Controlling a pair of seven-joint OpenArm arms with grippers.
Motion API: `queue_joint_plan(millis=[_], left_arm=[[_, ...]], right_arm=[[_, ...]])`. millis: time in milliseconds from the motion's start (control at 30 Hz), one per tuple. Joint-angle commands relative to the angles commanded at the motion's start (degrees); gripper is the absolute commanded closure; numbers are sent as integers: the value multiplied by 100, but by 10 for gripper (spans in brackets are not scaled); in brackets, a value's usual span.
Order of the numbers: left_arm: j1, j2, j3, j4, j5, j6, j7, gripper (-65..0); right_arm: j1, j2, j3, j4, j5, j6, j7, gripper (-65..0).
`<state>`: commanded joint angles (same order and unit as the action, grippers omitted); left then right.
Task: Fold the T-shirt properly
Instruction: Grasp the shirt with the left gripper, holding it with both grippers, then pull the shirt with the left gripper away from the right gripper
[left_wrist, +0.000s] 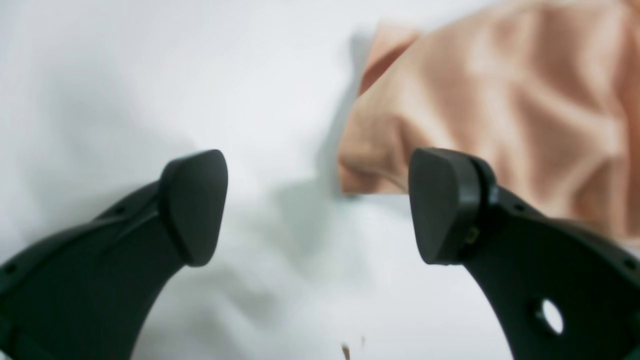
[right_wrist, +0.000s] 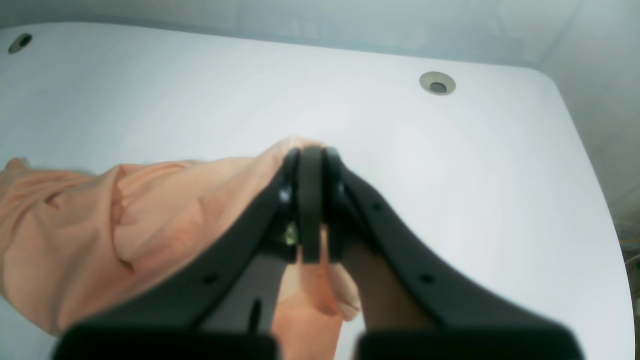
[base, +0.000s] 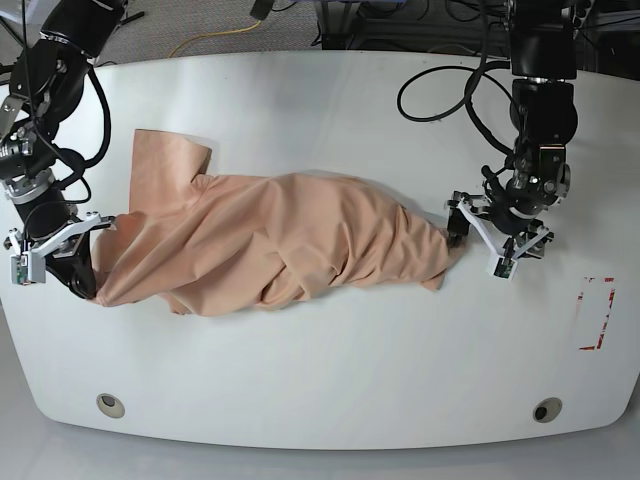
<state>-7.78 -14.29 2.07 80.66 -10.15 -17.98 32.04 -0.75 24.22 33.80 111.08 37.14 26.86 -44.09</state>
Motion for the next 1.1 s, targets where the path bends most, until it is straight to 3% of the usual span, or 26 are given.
queue_joint_plan(millis=[167, 300, 433, 567, 633, 900, 1100], left_arm=[[-185, 9, 246, -369, 9, -352, -9, -531], [-273, 123, 422, -695, 18, -360, -9, -490], [-273, 123, 536, -879, 9, -369, -9, -315], [-237, 123, 571, -879, 9, -352, 0, -67], [-237, 123, 563, -870, 9, -343, 9, -6], [-149, 88, 387, 229, 18, -334, 44, -10], [-176, 114, -229, 1363, 18, -334, 765, -10]], right_arm=[[0, 0, 0, 9, 9, 0, 0, 0], [0, 0, 0, 9, 9, 0, 0, 0], [0, 0, 0, 9, 9, 0, 0, 0], [0, 0, 0, 9, 9, 0, 0, 0], [0, 0, 0, 0, 0, -9, 0, 0], [387, 53, -9, -607, 0, -26, 0, 0], [967, 325, -26, -1152, -114, -44, 0, 0]])
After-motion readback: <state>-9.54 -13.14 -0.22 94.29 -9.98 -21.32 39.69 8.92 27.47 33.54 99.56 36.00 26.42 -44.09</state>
